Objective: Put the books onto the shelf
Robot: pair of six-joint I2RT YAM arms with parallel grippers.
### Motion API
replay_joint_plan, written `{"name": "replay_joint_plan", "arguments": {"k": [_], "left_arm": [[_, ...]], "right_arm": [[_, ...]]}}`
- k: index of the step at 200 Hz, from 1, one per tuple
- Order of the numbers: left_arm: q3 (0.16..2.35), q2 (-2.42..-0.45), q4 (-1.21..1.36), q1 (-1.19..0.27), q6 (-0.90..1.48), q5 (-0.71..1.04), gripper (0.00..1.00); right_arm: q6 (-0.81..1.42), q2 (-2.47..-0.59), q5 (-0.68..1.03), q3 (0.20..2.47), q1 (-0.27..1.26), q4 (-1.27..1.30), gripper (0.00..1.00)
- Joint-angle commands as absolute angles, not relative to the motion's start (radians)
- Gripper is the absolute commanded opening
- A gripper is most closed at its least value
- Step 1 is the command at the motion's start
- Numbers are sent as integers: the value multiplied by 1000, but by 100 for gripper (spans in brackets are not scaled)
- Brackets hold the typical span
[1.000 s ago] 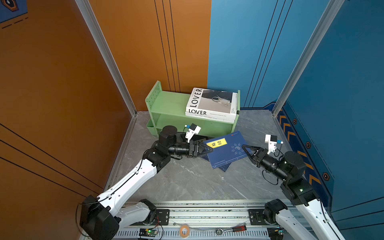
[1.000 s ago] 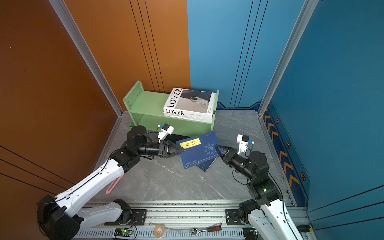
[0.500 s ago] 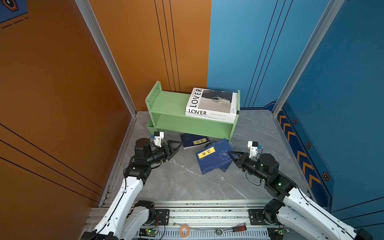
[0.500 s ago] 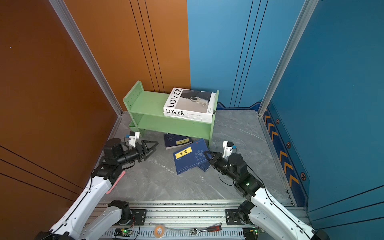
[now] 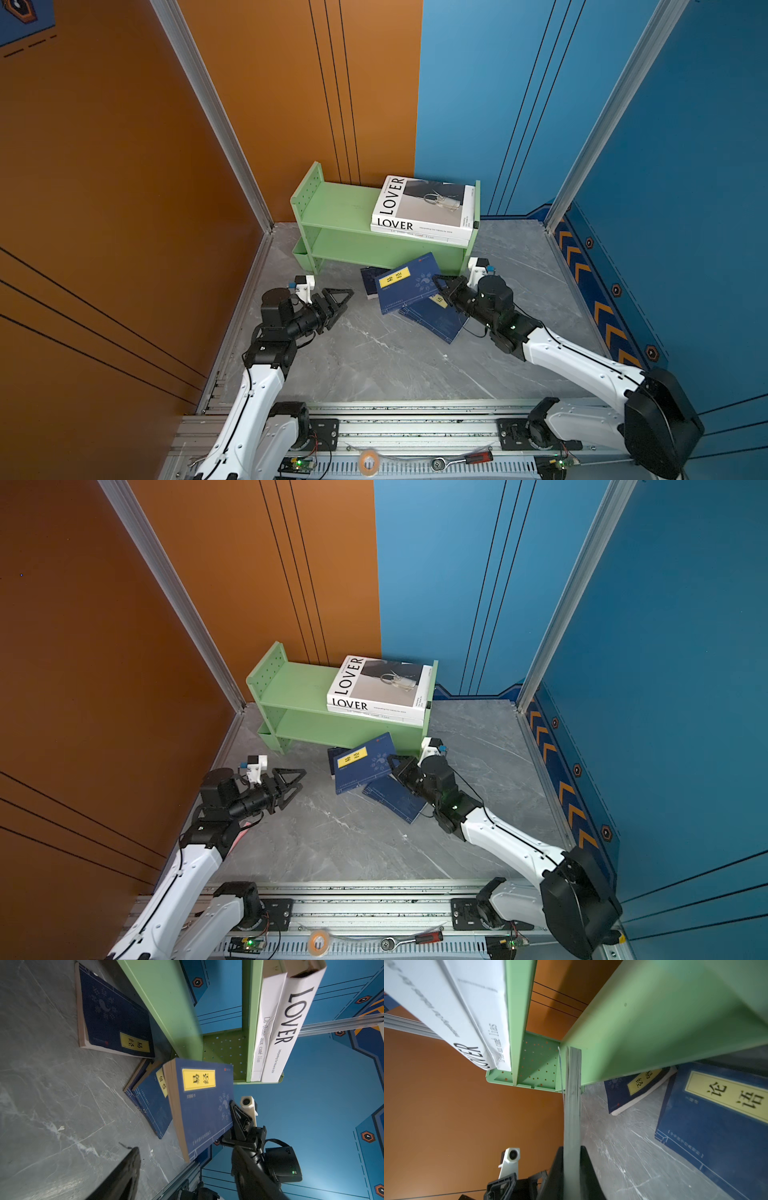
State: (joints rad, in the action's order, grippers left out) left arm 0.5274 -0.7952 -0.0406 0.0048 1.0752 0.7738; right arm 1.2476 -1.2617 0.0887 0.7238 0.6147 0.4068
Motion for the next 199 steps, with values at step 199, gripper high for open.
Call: {"name": "replay_joint_plan", "arguments": {"k": [199], "left_arm": [[581,-1208,525,-290,1215,357,64]], "right_arm": [[1368,-1536,-237,805,658,793,8]]}}
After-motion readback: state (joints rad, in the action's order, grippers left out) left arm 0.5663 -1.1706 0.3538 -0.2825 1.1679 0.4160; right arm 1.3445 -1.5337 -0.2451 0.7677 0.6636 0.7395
